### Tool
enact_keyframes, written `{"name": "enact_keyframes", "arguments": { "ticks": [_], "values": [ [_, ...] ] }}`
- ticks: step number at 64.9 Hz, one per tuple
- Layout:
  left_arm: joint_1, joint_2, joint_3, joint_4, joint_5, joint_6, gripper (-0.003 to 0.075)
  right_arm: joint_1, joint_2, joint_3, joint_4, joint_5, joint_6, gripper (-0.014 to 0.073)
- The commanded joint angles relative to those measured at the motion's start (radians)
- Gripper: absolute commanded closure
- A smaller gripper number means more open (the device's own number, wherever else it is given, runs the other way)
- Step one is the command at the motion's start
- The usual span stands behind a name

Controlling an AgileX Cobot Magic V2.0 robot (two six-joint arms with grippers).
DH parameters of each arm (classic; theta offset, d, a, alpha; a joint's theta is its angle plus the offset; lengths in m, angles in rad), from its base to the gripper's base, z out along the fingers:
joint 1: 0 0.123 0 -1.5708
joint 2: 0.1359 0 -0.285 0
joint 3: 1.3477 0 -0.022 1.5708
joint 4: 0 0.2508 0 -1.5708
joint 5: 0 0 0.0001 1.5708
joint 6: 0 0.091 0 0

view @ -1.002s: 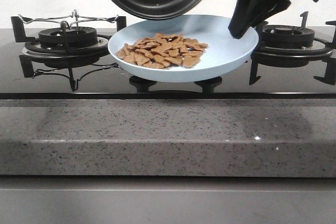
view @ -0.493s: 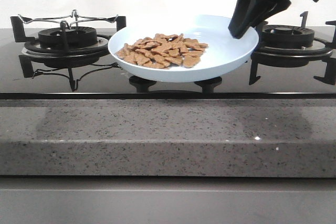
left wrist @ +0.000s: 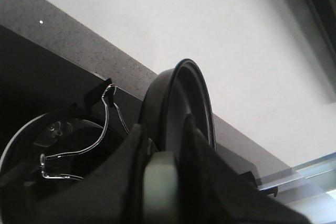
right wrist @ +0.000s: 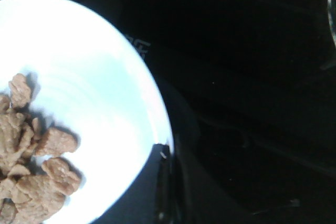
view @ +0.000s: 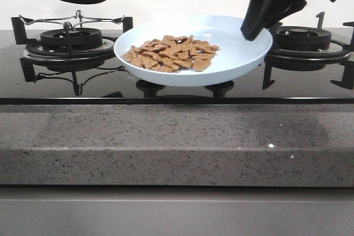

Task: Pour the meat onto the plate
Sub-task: 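Move the emptied pan with the left gripper back onto its burner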

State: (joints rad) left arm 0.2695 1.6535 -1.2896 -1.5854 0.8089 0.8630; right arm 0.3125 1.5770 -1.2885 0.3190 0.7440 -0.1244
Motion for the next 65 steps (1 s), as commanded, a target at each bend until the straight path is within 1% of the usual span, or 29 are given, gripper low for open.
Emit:
{"name": "enact_keyframes", "arguments": {
  "ticks": [1,6,17,27,31,36,45,49,51,54,57,65],
  "values": [
    [0.008,-0.012,-0.039,-0.099,0.042,-0.053,0.0741,-0.002,-0.039,-0.021,0.011,-0.041,-0.012,0.0700],
    [0.012,0.023,-0.039,-0.099,0.065,-0.087,0.0741,-0.002,-0.039,-0.021,0.011,-0.041,-0.012,0.0700],
    [0.018,0.085,-0.039,-0.101,0.120,-0.094,0.0741,-0.002,-0.039,-0.021,0.011,-0.041,-0.012,0.0700],
    [0.022,0.120,-0.039,-0.101,0.121,-0.108,0.0740,-0.002,-0.039,-0.021,0.011,-0.041,-0.012,0.0700],
    [0.024,0.130,-0.039,-0.099,0.136,-0.110,0.0727,-0.002,-0.039,-0.021,0.011,-0.041,-0.012,0.0700],
    [0.026,0.138,-0.039,-0.097,0.150,-0.110,0.0650,-0.002,-0.039,-0.021,0.011,-0.041,-0.012,0.0700],
    [0.030,0.142,-0.039,-0.093,0.146,-0.110,0.0389,-0.002,-0.039,-0.021,0.011,-0.041,-0.012,0.0700],
    [0.035,0.142,-0.039,-0.093,0.146,-0.110,0.0281,-0.002,-0.039,-0.021,0.011,-0.041,-0.012,0.0700],
    [0.041,0.142,-0.039,-0.093,0.146,-0.110,0.0244,-0.002,-0.039,-0.021,0.011,-0.041,-0.012,0.0700],
    [0.044,0.142,-0.039,-0.084,0.146,-0.110,0.0204,-0.002,-0.039,-0.021,0.011,-0.041,-0.012,0.0700],
    [0.057,0.142,-0.039,-0.076,0.151,-0.110,0.0181,-0.002,-0.039,-0.021,0.011,-0.041,-0.012,0.0700],
    [0.088,0.142,-0.039,-0.035,0.187,-0.110,0.0173,-0.002,-0.039,-0.021,0.011,-0.041,-0.012,0.0700]
  ]
}}
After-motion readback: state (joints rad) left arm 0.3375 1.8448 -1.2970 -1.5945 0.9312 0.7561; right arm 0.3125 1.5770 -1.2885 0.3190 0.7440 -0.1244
